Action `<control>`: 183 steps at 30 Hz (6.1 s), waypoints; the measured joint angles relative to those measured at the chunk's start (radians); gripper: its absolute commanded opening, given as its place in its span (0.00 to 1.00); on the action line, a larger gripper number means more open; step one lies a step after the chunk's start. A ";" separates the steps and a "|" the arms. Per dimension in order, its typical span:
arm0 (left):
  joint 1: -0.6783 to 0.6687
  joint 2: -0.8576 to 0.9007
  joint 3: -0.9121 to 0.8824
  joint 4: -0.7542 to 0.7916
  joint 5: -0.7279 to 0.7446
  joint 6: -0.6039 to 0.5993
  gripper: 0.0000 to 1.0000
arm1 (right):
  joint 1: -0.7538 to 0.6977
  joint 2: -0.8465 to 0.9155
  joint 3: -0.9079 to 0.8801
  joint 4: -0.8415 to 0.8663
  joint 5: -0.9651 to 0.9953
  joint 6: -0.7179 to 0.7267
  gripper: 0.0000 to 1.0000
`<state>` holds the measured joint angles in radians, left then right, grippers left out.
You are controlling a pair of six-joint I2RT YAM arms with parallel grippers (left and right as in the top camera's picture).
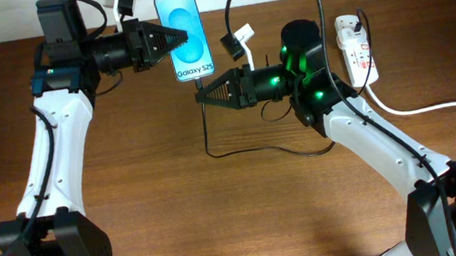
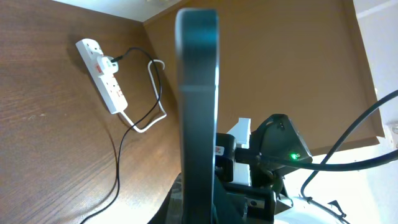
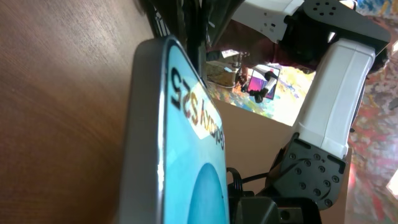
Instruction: Plug charger to phone and switch on socket
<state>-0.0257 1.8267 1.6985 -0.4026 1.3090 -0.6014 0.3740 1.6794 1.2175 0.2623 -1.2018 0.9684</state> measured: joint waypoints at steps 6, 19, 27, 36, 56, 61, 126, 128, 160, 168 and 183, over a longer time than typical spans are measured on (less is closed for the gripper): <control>0.001 0.000 0.000 -0.001 0.028 0.004 0.00 | 0.000 0.000 0.000 0.016 0.000 0.003 0.05; 0.010 0.000 0.007 -0.211 0.048 0.142 0.00 | 0.000 0.008 -0.012 0.083 -0.047 0.126 0.04; 0.006 0.000 0.009 -0.229 0.002 0.149 0.00 | 0.000 0.008 -0.021 0.082 -0.005 0.181 0.04; -0.001 0.000 0.016 -0.256 -0.052 0.149 0.00 | 0.000 0.009 -0.026 0.076 0.027 0.207 0.05; -0.013 0.000 0.034 -0.275 -0.098 0.149 0.00 | -0.001 0.010 -0.040 0.130 0.053 0.262 0.04; -0.014 0.000 0.042 -0.324 -0.114 0.149 0.00 | -0.001 0.010 -0.042 0.128 0.041 0.267 0.04; -0.006 0.018 0.000 -0.200 0.099 -0.046 0.00 | -0.146 0.101 0.012 -0.814 0.742 -0.266 0.88; -0.006 0.018 0.000 -0.205 0.090 -0.072 0.00 | -0.146 0.125 0.012 -0.863 0.749 -0.269 0.87; -0.110 0.018 -0.003 -0.454 -0.581 0.065 0.00 | -0.144 0.222 -0.024 -1.021 0.796 -0.376 0.99; -0.169 0.067 -0.003 -0.425 -0.678 0.109 0.00 | -0.143 0.222 -0.023 -0.904 0.870 -0.378 0.98; -0.156 0.244 -0.003 -0.338 -0.631 0.167 0.00 | -0.143 0.222 -0.023 -1.125 0.828 -0.429 0.93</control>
<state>-0.1818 2.0705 1.6955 -0.7406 0.6777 -0.4343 0.2306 1.9015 1.1946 -0.8623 -0.3740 0.5396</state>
